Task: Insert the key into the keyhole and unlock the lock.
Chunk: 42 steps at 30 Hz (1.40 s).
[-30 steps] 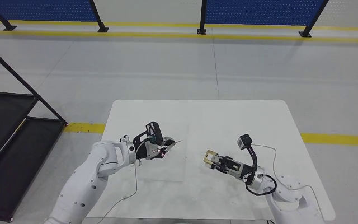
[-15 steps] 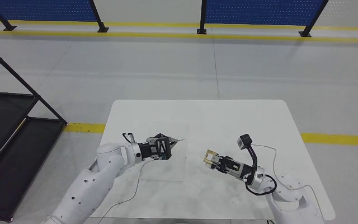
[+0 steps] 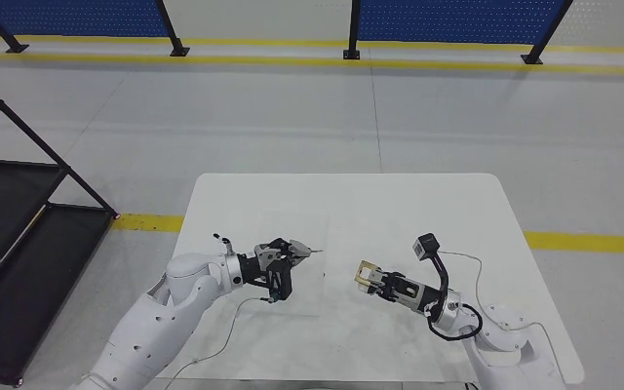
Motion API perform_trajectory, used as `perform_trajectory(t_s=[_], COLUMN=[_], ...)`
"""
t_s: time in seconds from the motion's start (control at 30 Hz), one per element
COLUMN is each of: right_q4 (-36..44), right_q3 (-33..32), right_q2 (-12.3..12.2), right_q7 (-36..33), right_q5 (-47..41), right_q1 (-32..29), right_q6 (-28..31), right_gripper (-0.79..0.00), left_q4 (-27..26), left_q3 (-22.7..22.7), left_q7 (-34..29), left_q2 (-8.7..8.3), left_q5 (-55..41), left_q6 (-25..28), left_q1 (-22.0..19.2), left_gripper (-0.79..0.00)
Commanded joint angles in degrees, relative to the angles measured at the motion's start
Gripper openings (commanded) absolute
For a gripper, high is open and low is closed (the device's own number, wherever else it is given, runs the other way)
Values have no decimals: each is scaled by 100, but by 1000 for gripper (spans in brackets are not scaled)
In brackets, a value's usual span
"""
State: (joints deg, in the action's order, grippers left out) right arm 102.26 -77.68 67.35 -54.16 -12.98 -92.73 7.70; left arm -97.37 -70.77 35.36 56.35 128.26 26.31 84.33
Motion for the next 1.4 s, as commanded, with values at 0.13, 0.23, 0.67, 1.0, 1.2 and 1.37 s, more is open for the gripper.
perform_trajectory(t_s=[0.13, 0.23, 0.67, 1.0, 1.2, 1.37], right_q4=[0, 0, 0, 0, 0, -126], right_q3=[0, 0, 0, 0, 0, 103], right_q2=[0, 0, 0, 0, 0, -8], right_q7=[0, 0, 0, 0, 0, -149], right_q5=[0, 0, 0, 0, 0, -157], right_q1=[0, 0, 0, 0, 0, 105], right_q6=[0, 0, 0, 0, 0, 28], right_gripper=[-785, -785, -785, -785, -785, -785], left_q4=[-62, 15, 396, 405, 442, 604], left_q3=[185, 350, 689, 691, 747, 815], left_q7=[131, 188, 265, 245, 330, 751], left_q2=[-11, -22, -24, -23, -9, 3], left_q5=[734, 1730, 3709, 3714, 3626, 3388], left_q6=[-649, -1658, -4630, -4623, -4821, -5584], left_q1=[-39, -82, -78, -78, -88, -119], left_gripper=[-785, -785, -785, -785, -785, -785])
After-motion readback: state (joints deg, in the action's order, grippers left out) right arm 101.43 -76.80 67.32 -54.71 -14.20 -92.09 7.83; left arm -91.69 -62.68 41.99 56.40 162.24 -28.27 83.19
